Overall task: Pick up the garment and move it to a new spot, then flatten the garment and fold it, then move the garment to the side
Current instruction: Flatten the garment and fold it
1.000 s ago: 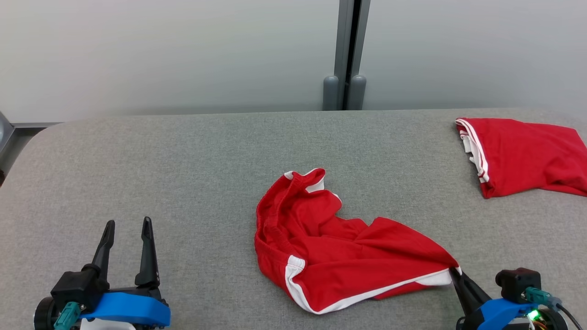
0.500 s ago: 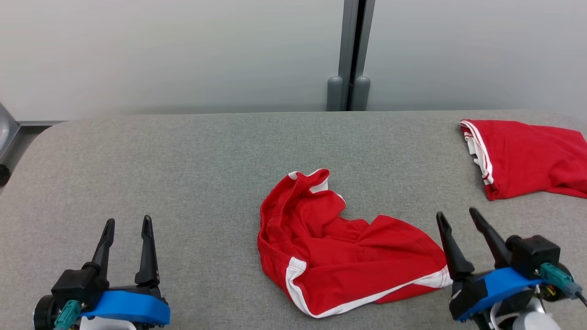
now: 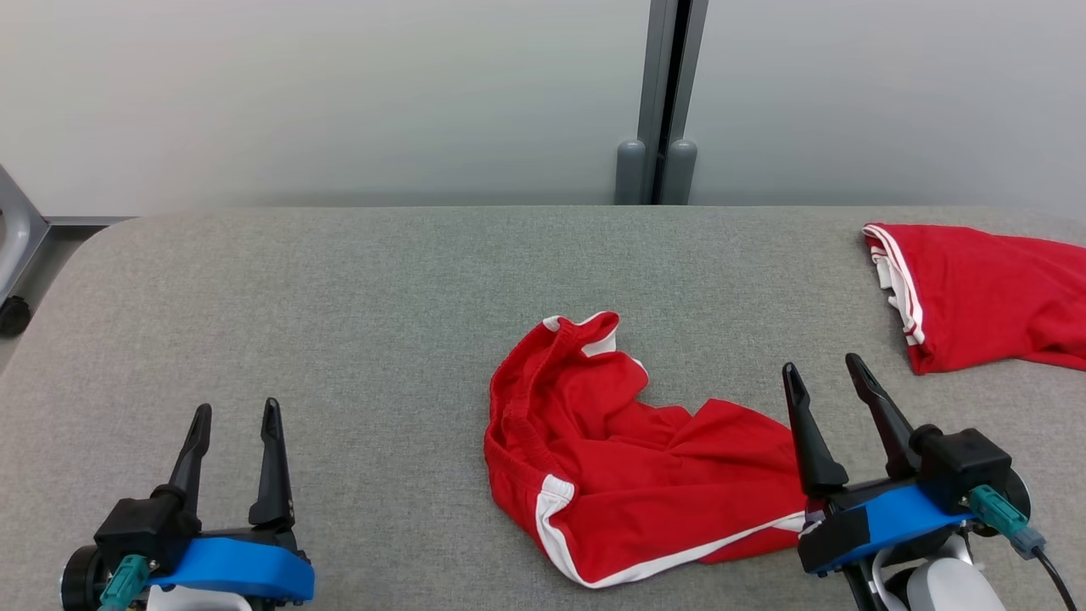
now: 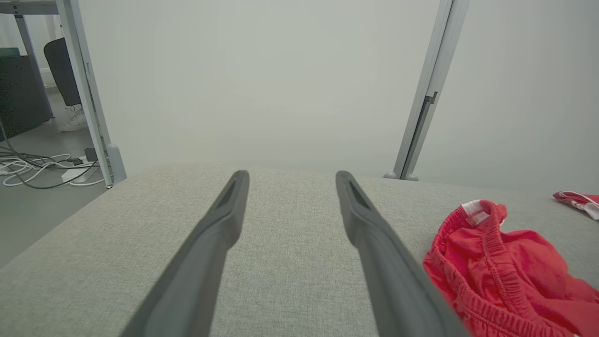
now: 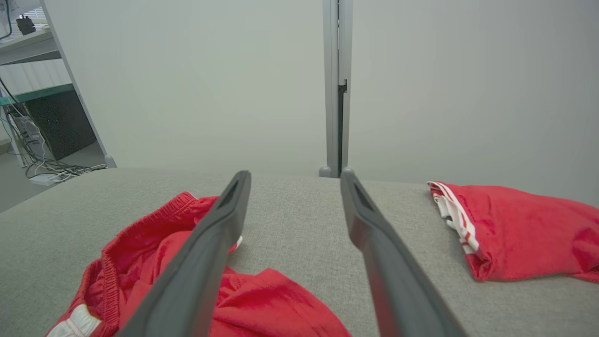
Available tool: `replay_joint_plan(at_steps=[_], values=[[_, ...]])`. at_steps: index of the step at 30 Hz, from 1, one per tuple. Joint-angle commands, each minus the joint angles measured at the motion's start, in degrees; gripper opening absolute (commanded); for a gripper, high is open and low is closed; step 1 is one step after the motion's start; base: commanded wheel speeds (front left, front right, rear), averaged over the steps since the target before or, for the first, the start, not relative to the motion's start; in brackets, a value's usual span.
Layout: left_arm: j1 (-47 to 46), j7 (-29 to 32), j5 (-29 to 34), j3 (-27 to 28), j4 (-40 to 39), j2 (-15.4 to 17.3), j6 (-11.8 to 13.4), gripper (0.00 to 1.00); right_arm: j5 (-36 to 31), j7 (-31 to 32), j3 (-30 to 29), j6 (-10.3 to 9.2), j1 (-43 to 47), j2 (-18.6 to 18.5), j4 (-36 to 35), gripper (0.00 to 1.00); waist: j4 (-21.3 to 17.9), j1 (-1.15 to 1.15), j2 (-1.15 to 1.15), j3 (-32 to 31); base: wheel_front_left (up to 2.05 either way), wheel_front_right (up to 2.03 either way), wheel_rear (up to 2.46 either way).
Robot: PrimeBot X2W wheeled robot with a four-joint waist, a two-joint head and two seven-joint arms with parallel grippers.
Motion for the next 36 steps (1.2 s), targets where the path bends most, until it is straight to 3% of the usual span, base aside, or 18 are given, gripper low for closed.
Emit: replay_joint_plan(at_steps=[1,6,15,27,36], values=[[-0.4,-0.2,0.3,-0.3,0.0,0.3,-0.2,1.00,-0.3,-0.5,0.1,0.01,-0.9,0.2,0.6,1.00,-0.1,0.00,0.00,0.0,0.00,0.00,0.00],[-1.7,-0.2,1.0,-3.1,0.3,0.5,-0.2,1.00,-0.6,-1.0,-0.9,0.01,-1.4,0.3,2.4,1.00,-0.4,0.00,0.00,-0.3,0.00,0.00,0.00],[-9.9,2.6,0.0,-19.8,1.5,4.0,-0.2,1.00,0.1,-1.4,-0.6,0.01,-1.6,0.3,3.9,1.00,-2.0,0.00,0.00,-0.6,0.00,0.00,0.00],[-20.5,10.1,-7.8,-41.4,3.0,7.9,-0.1,1.00,0.4,-0.9,-0.3,0.01,-2.2,0.3,4.8,1.00,-5.3,0.00,0.00,0.6,0.00,0.00,0.00],[-23.3,13.0,-14.0,-51.3,9.3,10.6,-0.1,1.00,0.6,-0.7,-0.4,0.01,-2.9,0.3,5.2,1.00,-6.8,0.00,0.00,2.0,0.00,0.00,0.00]])
